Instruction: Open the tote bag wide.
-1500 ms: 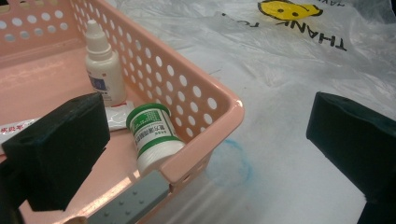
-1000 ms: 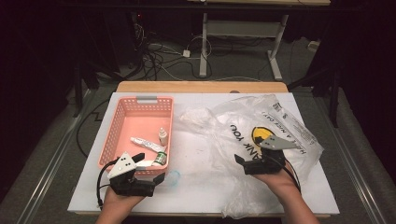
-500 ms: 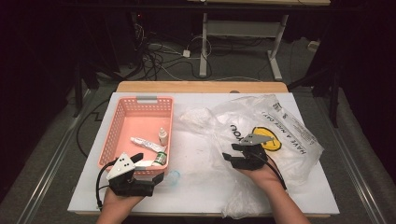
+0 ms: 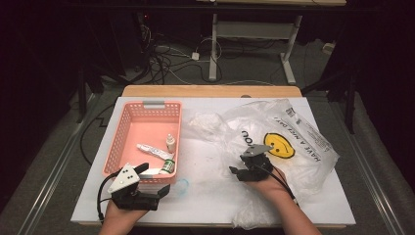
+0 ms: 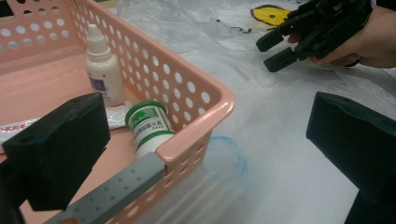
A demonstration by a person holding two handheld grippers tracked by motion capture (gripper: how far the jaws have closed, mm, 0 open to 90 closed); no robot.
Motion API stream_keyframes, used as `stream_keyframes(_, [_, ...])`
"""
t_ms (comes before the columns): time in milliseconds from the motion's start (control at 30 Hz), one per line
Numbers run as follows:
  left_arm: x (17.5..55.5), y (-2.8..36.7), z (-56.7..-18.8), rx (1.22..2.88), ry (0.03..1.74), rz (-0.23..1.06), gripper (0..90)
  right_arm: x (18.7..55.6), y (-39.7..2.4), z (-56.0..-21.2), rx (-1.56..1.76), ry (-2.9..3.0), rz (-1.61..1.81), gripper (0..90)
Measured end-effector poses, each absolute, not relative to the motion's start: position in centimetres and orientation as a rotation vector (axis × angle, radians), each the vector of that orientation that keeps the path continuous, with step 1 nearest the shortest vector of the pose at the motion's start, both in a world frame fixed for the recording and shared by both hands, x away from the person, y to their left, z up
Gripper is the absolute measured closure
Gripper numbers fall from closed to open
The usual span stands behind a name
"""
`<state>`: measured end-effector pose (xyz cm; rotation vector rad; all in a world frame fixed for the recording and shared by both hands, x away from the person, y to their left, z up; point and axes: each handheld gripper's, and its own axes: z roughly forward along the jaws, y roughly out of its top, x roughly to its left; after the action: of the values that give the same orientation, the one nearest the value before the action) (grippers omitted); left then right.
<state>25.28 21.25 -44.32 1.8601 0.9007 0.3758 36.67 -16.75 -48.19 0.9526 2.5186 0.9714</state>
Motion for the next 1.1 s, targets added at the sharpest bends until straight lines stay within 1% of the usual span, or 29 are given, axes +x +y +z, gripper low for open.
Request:
stream_keyframes(33, [25.2,21.3,-44.3,1.859,0.902,0.375,0.0,36.8,-16.9,-48.3,0.965,2.509,0.98,46.5])
stream_keyframes(67, [25.2,21.4,-44.3,1.858,0.904,0.377,0.0,36.8,-16.9,-48.3,0.965,2.509,0.98,46.5])
stream_keyframes(167, [25.1,21.5,-44.4,1.857,0.909,0.376,0.0,36.9,-17.2,-48.3,0.979,2.493,0.984,55.4])
stream_keyframes(367, [25.0,21.5,-44.7,1.868,0.917,0.369,0.0,37.2,-17.6,-48.3,0.994,2.477,0.994,66.0])
stream_keyframes(467, [25.0,21.5,-44.8,1.871,0.922,0.365,0.0,37.3,-17.7,-48.3,0.993,2.483,1.007,76.6])
stream_keyframes(600, [24.9,21.5,-44.9,1.873,0.926,0.36,0.0,37.4,-17.8,-48.3,0.987,2.481,1.007,86.9])
stream_keyframes(700, [24.8,21.6,-45.0,1.871,0.928,0.361,0.0,37.2,-17.7,-48.1,0.961,2.466,1.01,89.9])
stream_keyframes(1100, [24.6,22.0,-45.0,1.853,0.933,0.361,0.0,36.5,-19.3,-46.2,0.955,2.35,1.172,90.0])
